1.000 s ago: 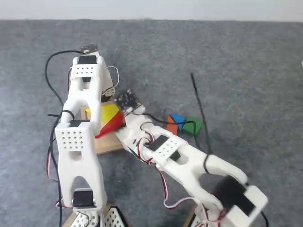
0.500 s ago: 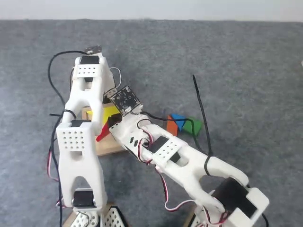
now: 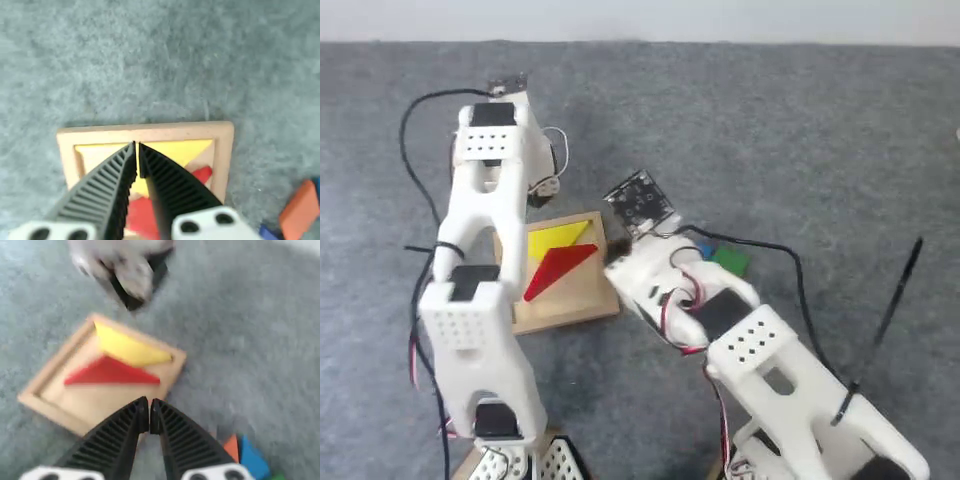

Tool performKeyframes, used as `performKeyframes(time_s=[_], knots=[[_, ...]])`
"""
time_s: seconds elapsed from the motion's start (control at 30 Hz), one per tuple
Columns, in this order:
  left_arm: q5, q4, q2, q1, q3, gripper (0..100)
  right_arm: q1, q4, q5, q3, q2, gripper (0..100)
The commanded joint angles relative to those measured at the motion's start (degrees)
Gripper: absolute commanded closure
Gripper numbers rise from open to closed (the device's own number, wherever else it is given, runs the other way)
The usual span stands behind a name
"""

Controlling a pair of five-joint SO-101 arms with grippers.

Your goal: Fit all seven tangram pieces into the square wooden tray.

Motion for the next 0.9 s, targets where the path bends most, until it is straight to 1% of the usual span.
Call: performKeyframes(time_s=[0.0, 0.07, 0.13, 0.23, 0.3, 0.43, 0.57, 0.7, 0.8, 0.87], knots=[[-1.1, 1.1, -12.8, -2.2, 1.3, 99, 2.4, 6.0, 0.6, -1.4, -3.0, 99.2], [-1.8, 2.7, -19.0, -3.5, 3.3, 99, 2.5, 7.7, 0.6, -0.4, -3.0, 99.2], [-6.1, 4.9, -25.1, -4.3, 6.2, 99, 2.3, 8.1, 0.6, 1.0, -3.0, 99.2], [-14.7, 7.8, -33.1, -4.0, 14.2, 99, 2.4, 8.1, 0.9, 2.3, -3.0, 99.2], [-20.5, 8.3, -37.6, -4.0, 21.3, 99, 2.4, 8.3, 1.0, 2.5, -3.0, 99.2], [-36.0, 7.6, -46.4, -4.3, 37.7, 99, 2.4, 8.4, 1.1, 2.5, -3.0, 99.2], [-39.4, 4.4, -61.5, -7.1, 49.0, 97, 2.4, 8.4, 2.3, 2.5, -2.9, 99.2], [-43.7, 5.1, -76.7, -6.9, 56.0, 86, 2.4, 8.4, 2.6, 2.4, -1.3, 99.2], [-45.6, 2.9, -81.7, -4.6, 60.7, 77, 2.2, 7.9, 2.6, 1.9, 1.7, 99.2], [-47.2, 1.0, -80.6, -3.1, 62.1, 71, 2.2, 8.3, 2.6, 0.5, 3.7, 99.2]])
